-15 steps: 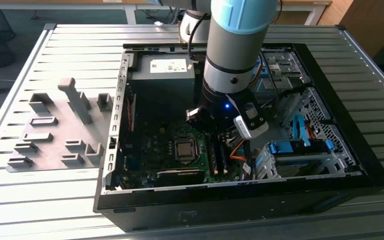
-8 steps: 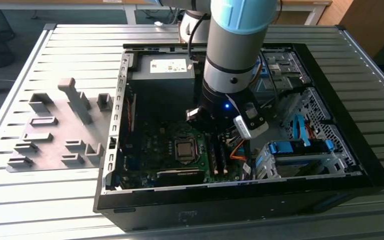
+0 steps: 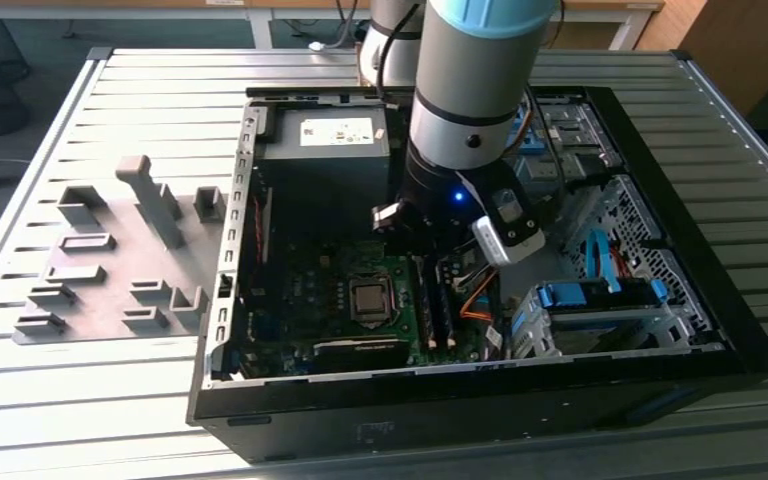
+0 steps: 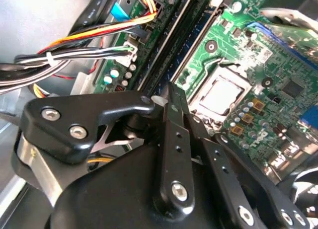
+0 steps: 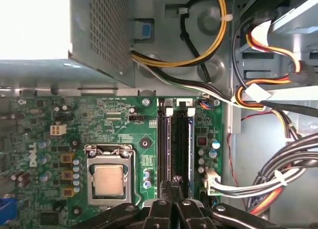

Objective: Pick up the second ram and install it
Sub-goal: 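Press down the second ram until it locks into place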

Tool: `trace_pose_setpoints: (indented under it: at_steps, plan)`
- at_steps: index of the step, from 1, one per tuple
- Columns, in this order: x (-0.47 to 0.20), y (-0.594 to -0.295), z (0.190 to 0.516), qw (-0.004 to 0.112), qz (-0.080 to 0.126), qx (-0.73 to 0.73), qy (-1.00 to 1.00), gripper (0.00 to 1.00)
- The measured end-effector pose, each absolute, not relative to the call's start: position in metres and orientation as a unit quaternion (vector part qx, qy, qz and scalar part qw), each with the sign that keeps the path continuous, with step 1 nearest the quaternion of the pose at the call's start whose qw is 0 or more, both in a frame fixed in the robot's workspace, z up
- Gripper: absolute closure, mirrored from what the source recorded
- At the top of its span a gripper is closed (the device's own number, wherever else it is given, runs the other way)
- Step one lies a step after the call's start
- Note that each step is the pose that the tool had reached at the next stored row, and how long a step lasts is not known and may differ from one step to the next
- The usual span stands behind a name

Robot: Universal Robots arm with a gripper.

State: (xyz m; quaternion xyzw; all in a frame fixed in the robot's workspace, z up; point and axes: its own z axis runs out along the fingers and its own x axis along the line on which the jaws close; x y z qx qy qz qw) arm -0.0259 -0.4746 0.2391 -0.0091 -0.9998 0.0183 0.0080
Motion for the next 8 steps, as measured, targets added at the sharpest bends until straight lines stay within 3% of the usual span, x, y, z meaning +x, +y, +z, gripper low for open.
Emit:
trace_pose_setpoints:
  at_steps: [8]
  plan:
    - [-0.0259, -0.4746, 0.2417, 0.008, 0.018, -0.009, -1.000, 0.89]
